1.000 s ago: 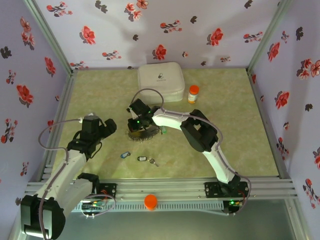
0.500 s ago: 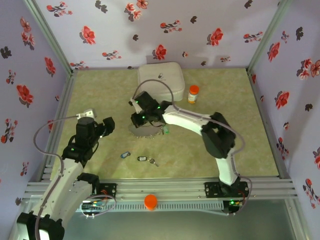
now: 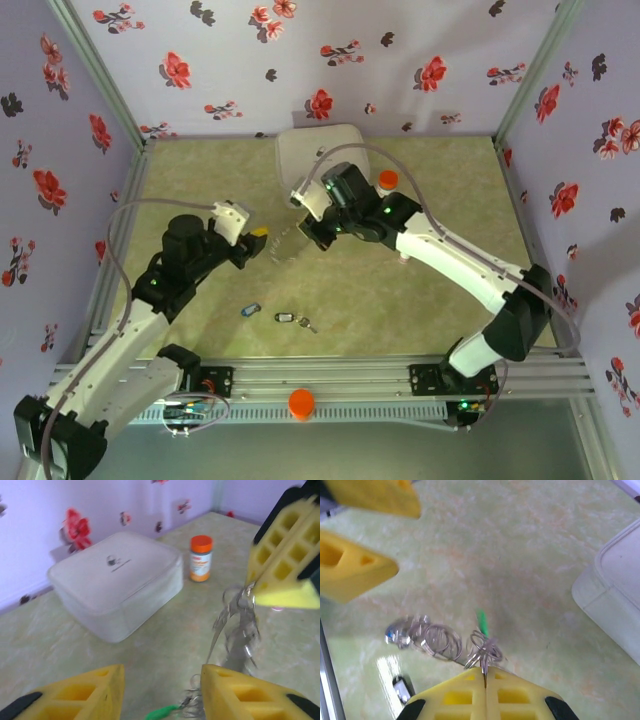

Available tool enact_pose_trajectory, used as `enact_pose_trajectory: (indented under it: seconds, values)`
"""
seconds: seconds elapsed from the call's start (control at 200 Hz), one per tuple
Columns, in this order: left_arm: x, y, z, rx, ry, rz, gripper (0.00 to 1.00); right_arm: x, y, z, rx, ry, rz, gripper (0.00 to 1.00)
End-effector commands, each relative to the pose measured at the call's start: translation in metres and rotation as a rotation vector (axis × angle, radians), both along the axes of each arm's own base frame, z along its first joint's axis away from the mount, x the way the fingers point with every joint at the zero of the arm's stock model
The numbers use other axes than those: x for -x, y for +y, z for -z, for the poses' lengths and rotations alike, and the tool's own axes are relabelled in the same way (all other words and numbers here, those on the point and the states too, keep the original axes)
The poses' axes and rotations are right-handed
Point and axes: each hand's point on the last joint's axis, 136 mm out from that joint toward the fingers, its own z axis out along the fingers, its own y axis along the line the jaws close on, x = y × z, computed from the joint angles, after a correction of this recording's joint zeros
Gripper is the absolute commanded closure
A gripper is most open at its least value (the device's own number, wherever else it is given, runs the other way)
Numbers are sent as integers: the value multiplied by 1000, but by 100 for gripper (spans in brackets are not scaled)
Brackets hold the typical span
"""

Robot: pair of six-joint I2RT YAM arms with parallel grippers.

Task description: Put the keys on the keyring

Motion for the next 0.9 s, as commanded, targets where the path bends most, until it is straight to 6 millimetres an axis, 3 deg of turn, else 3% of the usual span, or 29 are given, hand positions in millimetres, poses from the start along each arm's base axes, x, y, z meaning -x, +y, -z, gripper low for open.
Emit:
enact_pose_trajectory:
  seconds: [0.0, 0.22, 0.45, 0.64, 0.895]
  values:
    - [9, -23, -33, -60, -150, 179, 61, 13, -22, -1, 90, -73, -83, 100]
    - [14, -53, -27, -116, -179, 354, 65, 20, -42, -13, 113, -144, -121, 100]
    - [11, -94, -11, -161, -192, 492, 68, 29, -53, -6, 156, -207, -212, 100]
    - [16, -103, 1, -212, -218, 576, 76, 37, -56, 3, 169, -257, -293, 100]
    - [37, -114, 4, -200, -237, 691, 76, 42, -60, 1, 178, -285, -331, 100]
